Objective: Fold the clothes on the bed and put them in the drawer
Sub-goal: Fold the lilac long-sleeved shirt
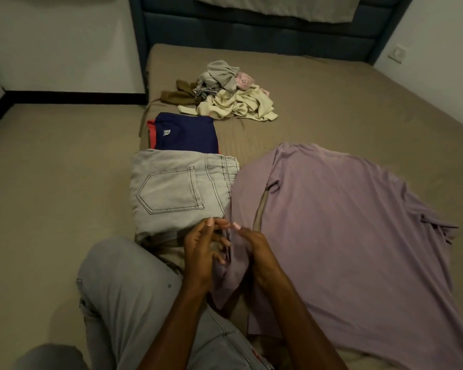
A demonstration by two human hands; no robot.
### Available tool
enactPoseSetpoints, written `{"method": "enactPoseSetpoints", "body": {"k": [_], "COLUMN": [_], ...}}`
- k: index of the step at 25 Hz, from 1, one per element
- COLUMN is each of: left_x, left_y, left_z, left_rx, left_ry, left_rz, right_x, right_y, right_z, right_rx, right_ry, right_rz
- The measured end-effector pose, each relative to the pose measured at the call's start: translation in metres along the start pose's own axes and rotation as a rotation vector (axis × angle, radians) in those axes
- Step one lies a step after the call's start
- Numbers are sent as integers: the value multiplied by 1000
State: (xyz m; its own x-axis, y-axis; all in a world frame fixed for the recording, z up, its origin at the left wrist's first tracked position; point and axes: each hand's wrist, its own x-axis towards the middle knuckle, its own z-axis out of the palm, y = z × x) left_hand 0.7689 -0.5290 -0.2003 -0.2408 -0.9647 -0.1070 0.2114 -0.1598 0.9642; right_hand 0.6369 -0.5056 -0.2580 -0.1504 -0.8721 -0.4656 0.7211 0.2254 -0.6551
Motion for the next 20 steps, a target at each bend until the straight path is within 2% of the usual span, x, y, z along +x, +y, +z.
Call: {"method": "enactPoseSetpoints", "body": {"k": [1, 2, 3, 4, 6, 9, 10, 12, 14, 15, 18, 20], "left_x": [2, 5, 7, 7, 4, 6, 9, 12, 7, 3, -8, -13], "left_y": [-4, -9, -12, -12, -12, -9, -9, -12, -16, -21, -33, -32], "left_z": [-2, -5, -6, -4, 4, 18, 20, 20, 22, 24, 30, 42], "left_rx": [77, 162, 223, 255, 299, 263, 213, 122, 135, 229, 707, 997], "left_ry": [32, 49, 36, -12, -134, -169, -181, -225, -233, -206, -104, -148], "left_rz": [6, -16, -79, -166, -300, -460, -521, -631, -595, -483, -105, -61], "right_x": [-25, -54, -61, -71, -86, -92, -94, -97, -102, -107, -115, -117], "right_y": [-8, -8, -17, -19, -32, -36, -42, -57, -75, -88, -138, -177], "right_z": [9, 16, 22, 21, 33, 37, 35, 30, 22, 17, -4, -28], "right_rx": [-260, -425, -417, -537, -811, -1207, -1217, -1072, -913, -820, -446, -296], "right_ry": [272, 312, 316, 344, 282, 260, 263, 222, 139, 126, 74, 121], "right_rz": [-179, -199, -162, -194, -243, -344, -357, -321, -299, -316, -385, -414]}}
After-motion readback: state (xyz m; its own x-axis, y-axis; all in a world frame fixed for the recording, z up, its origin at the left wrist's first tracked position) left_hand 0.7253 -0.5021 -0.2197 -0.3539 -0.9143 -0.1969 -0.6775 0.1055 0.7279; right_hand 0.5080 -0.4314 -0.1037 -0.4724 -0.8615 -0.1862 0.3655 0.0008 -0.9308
